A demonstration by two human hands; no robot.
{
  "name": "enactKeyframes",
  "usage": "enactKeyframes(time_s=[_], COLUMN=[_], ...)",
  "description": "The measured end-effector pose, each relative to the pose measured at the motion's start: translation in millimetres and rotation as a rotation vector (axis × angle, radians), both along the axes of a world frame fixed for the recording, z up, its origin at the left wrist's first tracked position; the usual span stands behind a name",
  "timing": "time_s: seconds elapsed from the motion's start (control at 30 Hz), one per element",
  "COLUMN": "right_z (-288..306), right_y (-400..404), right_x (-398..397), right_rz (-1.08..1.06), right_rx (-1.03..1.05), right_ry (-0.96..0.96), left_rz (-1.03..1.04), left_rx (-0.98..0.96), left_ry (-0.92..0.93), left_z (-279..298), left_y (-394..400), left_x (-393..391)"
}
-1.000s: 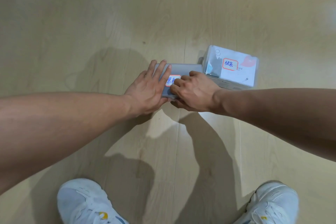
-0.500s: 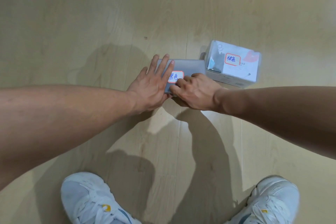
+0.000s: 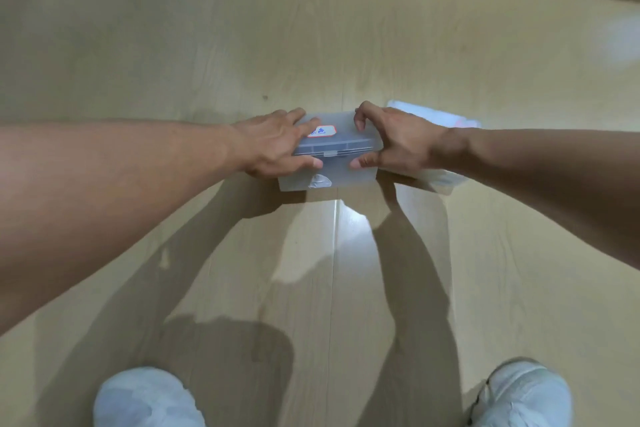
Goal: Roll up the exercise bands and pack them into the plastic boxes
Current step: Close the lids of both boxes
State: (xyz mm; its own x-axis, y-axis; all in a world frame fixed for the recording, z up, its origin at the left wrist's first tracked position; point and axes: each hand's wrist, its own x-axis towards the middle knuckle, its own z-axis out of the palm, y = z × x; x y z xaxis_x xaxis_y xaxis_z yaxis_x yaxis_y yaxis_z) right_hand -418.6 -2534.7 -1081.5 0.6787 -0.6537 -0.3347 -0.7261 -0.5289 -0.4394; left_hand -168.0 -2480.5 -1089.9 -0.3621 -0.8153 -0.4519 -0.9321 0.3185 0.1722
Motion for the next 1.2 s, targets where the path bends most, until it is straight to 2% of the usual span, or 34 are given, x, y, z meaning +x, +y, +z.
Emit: enactKeyframes(time_s=[0.07,0.2,0.3,0.63,0.83,1.2], right_z=[5.1,17.3,18.3,2.7,3.3,5.0], right_y=[-10.1,-25.1,-26.9,-20.0,-8.3,1.4], right_x=[9.6,25.1,26.5,15.8,7.1,10.7], right_rz=[-0.005,0.010,0.032,0.167,0.235,0.165], right_rx=[0.072,0.220,0.230,0.026,-0.220,-0.258], right_ry=[0.007,0.155,0.151,0.090,0.045,0.003], left_rz=[-0.003,-0.015,-0.012,0.016,0.074,0.121], left_rx=[0.050,0.074,0.081,0.075,0.037,0.016], left_ry=[0.002,0.012,0.013,0.026,0.104,0.197], left_z=[5.2,9.5,10.3,8.8,7.2,0.3], left_y=[-7.5,-9.8,-10.9,-5.9,-9.2,-6.7], left_x=[1.3,1.1,1.1,-0.1,3.2,7.6])
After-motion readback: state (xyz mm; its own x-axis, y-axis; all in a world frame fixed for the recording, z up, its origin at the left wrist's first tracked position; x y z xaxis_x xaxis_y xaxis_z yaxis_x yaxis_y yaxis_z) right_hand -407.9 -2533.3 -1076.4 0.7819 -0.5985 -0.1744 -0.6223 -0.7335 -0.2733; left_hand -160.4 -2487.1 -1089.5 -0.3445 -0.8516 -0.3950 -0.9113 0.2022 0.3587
